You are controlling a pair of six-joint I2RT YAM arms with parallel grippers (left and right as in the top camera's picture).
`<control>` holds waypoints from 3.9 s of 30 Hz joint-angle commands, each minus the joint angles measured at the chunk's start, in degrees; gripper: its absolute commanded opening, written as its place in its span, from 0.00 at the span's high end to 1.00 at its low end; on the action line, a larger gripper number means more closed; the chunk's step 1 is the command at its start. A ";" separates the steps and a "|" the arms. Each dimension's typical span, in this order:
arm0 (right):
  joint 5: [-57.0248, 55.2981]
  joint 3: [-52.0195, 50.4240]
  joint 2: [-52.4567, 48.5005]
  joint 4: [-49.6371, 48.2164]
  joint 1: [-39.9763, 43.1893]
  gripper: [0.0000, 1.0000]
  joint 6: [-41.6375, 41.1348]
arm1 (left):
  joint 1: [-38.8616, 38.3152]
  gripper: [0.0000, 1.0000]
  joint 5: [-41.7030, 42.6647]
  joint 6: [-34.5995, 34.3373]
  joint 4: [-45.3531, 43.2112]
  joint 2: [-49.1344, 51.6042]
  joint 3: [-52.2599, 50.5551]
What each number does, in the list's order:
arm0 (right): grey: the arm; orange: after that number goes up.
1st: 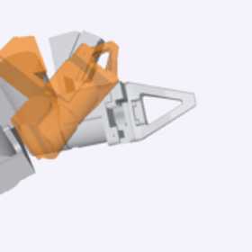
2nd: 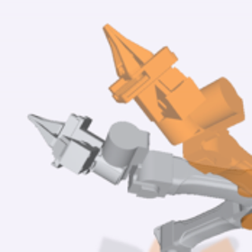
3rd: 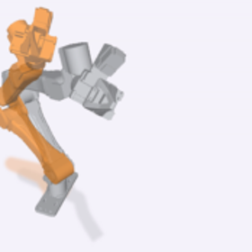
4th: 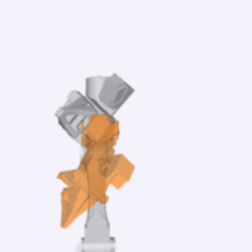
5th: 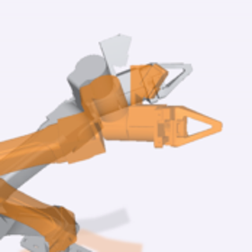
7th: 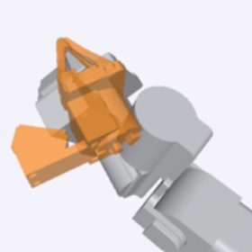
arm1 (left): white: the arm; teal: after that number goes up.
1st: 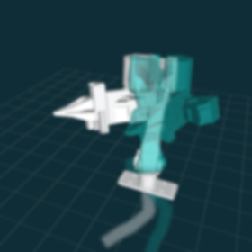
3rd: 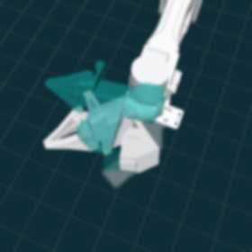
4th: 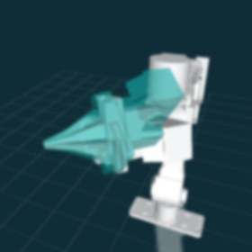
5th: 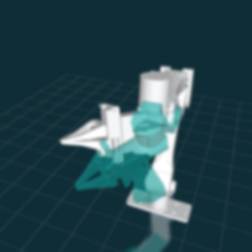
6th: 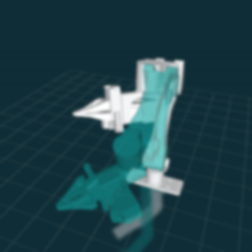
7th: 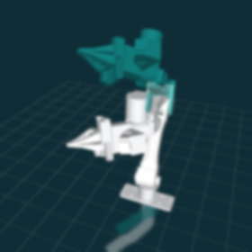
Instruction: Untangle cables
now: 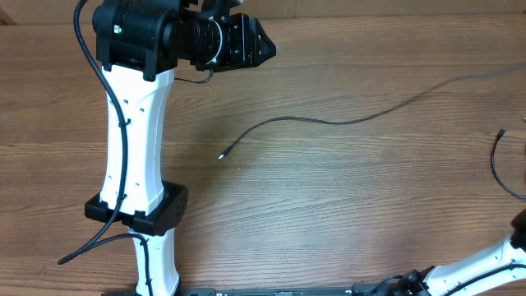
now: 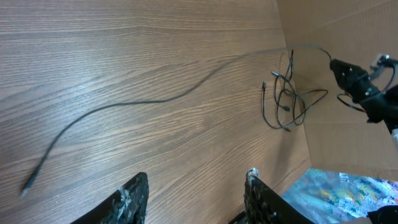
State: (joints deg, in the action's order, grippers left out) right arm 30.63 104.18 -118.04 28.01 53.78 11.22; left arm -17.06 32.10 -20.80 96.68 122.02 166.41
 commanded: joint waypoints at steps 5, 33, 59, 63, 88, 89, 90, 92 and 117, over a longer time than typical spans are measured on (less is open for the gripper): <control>3.37 0.98 2.75 -0.17 2.60 0.11 -8.02 | -0.35 0.50 1.25 1.11 0.11 -0.90 0.09; 36.04 0.96 12.87 14.08 -32.06 0.00 -7.82 | 0.90 0.59 -3.91 7.08 0.11 -18.88 0.09; -33.55 -6.01 14.36 22.71 -87.14 0.00 -70.29 | 0.92 0.57 -20.33 1.16 0.11 -49.20 -21.44; -30.95 -8.50 13.79 15.98 -91.76 0.00 -70.62 | 0.92 0.56 -26.38 -2.47 0.11 -54.14 -27.58; -39.87 -10.23 -3.52 12.13 -101.39 0.30 -95.03 | 0.92 0.51 -37.38 -17.40 0.11 -64.39 -50.56; -40.63 -10.23 -3.76 12.17 -101.39 0.30 -95.67 | 0.92 0.51 -37.40 -17.42 0.11 -64.39 -50.95; -41.11 -10.23 -4.28 12.11 -101.39 0.30 -96.15 | 0.92 0.51 -37.27 -17.40 0.11 -64.39 -51.32; -41.09 -10.23 -5.07 12.09 -101.42 0.30 -97.22 | 0.92 0.51 -36.96 -17.44 0.11 -64.39 -51.56; -39.56 -10.21 -11.65 10.16 -103.08 0.56 -96.28 | 0.92 0.50 -36.94 -17.40 0.09 -64.46 -51.56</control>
State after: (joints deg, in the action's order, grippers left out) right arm -8.80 94.17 -127.68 38.11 -49.17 -86.19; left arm -16.36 -3.79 -37.41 96.88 58.02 115.11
